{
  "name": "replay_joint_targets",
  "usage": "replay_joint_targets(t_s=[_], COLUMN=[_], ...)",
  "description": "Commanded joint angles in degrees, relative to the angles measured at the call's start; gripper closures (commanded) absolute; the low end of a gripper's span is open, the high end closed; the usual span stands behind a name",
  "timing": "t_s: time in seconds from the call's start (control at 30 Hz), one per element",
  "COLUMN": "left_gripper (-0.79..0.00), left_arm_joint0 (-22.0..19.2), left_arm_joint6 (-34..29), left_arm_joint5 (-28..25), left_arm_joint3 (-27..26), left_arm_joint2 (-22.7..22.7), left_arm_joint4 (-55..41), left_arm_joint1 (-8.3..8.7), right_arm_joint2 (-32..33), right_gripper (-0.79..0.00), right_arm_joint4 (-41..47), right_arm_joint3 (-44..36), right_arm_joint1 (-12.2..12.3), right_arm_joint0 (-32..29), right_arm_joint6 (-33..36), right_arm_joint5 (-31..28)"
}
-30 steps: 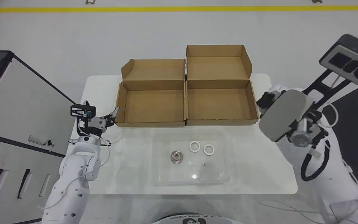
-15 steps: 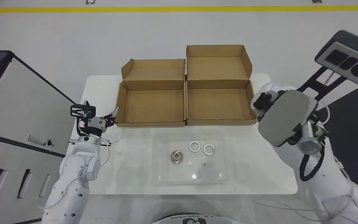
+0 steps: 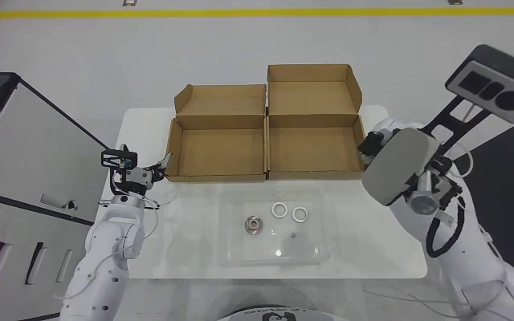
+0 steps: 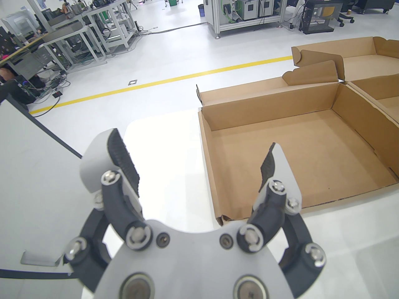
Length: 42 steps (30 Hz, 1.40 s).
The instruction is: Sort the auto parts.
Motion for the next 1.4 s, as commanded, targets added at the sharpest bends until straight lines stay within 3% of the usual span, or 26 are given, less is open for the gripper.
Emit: replay_joint_targets(t_s=[0.0, 0.7, 1.0, 1.37], left_gripper=[-0.785, -0.785, -0.785, -0.785], left_arm_joint0=[0.00, 0.00, 0.00, 0.00], left_arm_joint6=[0.00, 0.00, 0.00, 0.00], left_arm_joint5=[0.00, 0.00, 0.00, 0.00], left_arm_joint3=[0.00, 0.00, 0.00, 0.00], left_arm_joint2=[0.00, 0.00, 0.00, 0.00], left_arm_joint4=[0.00, 0.00, 0.00, 0.00], left_arm_joint1=[0.00, 0.00, 0.00, 0.00], right_arm_joint2=[0.00, 0.00, 5.62, 19.96], right_gripper=[0.000, 0.000, 0.000, 0.000], right_arm_joint4=[0.00, 0.00, -11.12, -25.19], right_arm_joint3=[0.00, 0.00, 0.25, 2.87], right_arm_joint1=[0.00, 0.00, 0.52, 3.67], right_arm_joint0=[0.00, 0.00, -1.75, -5.33], right_arm_joint6=[-0.01, -0.01, 0.47, 16.47], right_arm_joint5=[0.00, 0.00, 9.65, 24.50])
